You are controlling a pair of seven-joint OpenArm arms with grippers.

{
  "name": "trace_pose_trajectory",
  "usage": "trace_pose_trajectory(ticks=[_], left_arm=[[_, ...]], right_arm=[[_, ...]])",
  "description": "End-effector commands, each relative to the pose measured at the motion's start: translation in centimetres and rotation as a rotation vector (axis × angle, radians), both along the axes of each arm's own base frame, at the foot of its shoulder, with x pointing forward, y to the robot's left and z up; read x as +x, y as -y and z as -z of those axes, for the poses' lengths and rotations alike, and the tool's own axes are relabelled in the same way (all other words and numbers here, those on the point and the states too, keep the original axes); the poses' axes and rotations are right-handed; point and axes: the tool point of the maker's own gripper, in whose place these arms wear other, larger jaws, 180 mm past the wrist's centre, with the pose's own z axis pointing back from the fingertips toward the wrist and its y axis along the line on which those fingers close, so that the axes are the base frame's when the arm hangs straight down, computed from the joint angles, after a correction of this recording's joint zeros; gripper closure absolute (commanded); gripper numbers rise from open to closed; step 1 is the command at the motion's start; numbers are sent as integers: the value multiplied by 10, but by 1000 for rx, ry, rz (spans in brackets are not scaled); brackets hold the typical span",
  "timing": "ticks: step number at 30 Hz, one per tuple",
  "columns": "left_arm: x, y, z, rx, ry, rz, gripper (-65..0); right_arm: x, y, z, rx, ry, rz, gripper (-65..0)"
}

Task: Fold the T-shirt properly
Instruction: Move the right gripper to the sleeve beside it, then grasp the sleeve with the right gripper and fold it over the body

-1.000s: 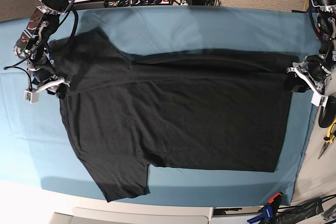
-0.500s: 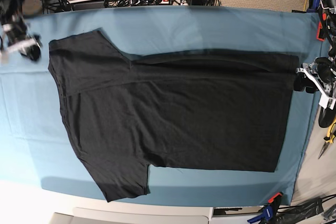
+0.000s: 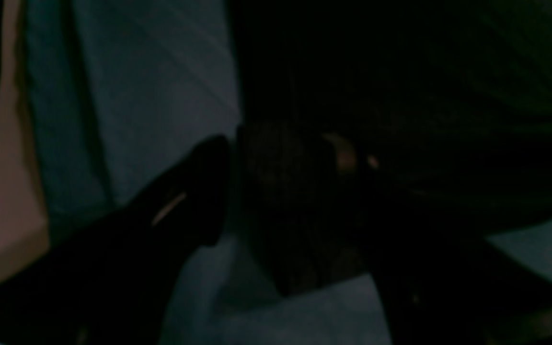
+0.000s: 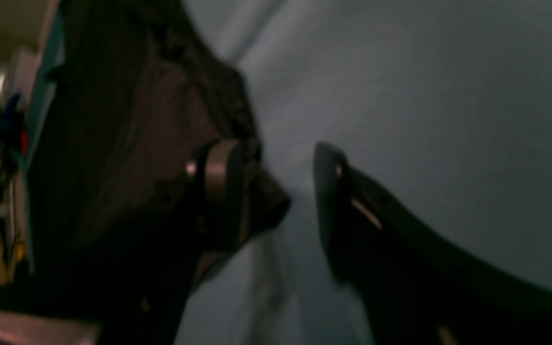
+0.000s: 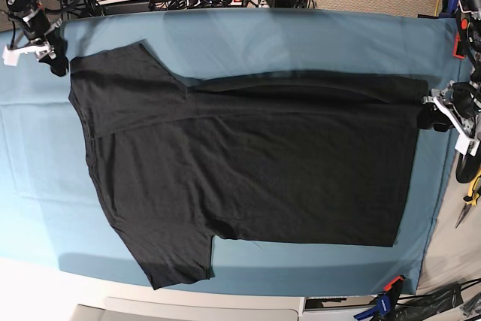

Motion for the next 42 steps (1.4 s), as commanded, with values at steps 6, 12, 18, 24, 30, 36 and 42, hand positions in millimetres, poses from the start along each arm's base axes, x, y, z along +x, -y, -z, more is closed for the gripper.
trace_pose_trajectory(ticks=[6,12,18,24,30,36,42], left_arm=[[10,-6,-18,14,51,5,-305],[10,-6,-18,14,51,4,-305],[10,-7,-18,14,52,4,-305],[10,-6,-18,13,54,4,-305],[10,-7,-18,14,54,3,-305],[10,-8,-17,25,51,4,-305],[10,-10,-17,41,51,3,-305]], right_arm=[[-2,-17,11,11,-77,-93,-249],[-9,-24,12,29,-83,-130,-219],[-19,-27,15,49,-102,-138,-71],[-8,-37,-3,81,9,-183,0],[7,-62,-21,138,135,-281,0],[44,-100,-50,134,259,-403,0],[101,-130,-72,-29,326,-479,0]])
